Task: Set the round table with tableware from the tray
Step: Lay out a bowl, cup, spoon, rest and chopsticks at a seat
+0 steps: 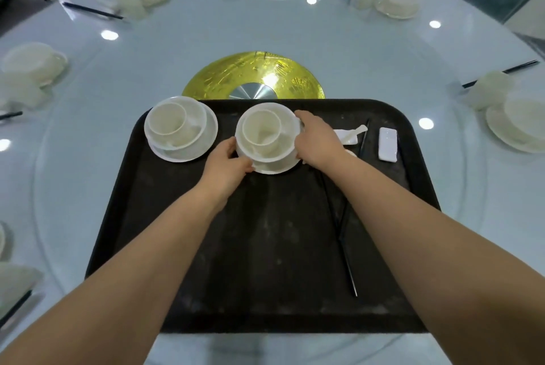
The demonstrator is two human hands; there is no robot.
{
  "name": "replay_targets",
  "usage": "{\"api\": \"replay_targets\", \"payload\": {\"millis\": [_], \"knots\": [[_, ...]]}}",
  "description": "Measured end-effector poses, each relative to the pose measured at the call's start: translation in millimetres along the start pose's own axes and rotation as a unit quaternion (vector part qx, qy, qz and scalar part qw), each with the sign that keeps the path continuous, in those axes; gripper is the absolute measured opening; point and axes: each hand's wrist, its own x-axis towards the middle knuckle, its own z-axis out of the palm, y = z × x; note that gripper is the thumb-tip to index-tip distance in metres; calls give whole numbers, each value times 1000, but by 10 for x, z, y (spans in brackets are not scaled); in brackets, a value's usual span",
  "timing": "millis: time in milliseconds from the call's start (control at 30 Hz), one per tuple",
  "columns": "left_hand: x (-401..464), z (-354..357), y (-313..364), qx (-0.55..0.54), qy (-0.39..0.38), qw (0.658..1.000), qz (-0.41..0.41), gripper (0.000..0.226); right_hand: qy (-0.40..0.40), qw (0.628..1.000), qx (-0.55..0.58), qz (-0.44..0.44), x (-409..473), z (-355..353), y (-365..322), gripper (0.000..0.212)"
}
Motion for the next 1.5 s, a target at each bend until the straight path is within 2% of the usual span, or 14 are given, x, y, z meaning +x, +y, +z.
{"api": "replay_targets", "payload": {"millis": [167, 300, 600, 767, 867, 1133, 1233, 1367, 1500], "knots": [[-389, -18, -84, 40, 43, 998, 2, 57, -14, 1000, -20, -2, -406, 89, -21, 43], [-751, -68, -105, 35, 67, 997, -23, 64, -23, 1000, -4, -2, -833, 117, -117, 46], [-1774, -356, -165, 8, 71, 997, 6, 36, -52, 995, 83, -30, -1824, 128, -424, 44], [-2401, -567, -408, 8, 80, 997, 9, 22, -87, 986, 140, 11, -2431, 289, -512, 44], [-2750, -681, -627, 11, 81, 997, -4, 21, -104, 981, 161, 11, -2801, 473, -520, 42], [-3501, -841, -1231, -21, 126, 991, -48, 36, -148, 976, 151, 49, -3593, 981, -444, 48], [-3670, -863, -1428, -29, 139, 988, -68, 48, -170, 974, 143, 53, -3808, 1123, -429, 47], [-3828, -936, -1675, -43, 141, 984, -104, 47, -196, 968, 140, 70, -4007, 1313, -410, 46], [-3941, -1009, -1890, -55, 139, 979, -136, 59, -218, 956, 163, 107, -4119, 1479, -410, 41]]}}
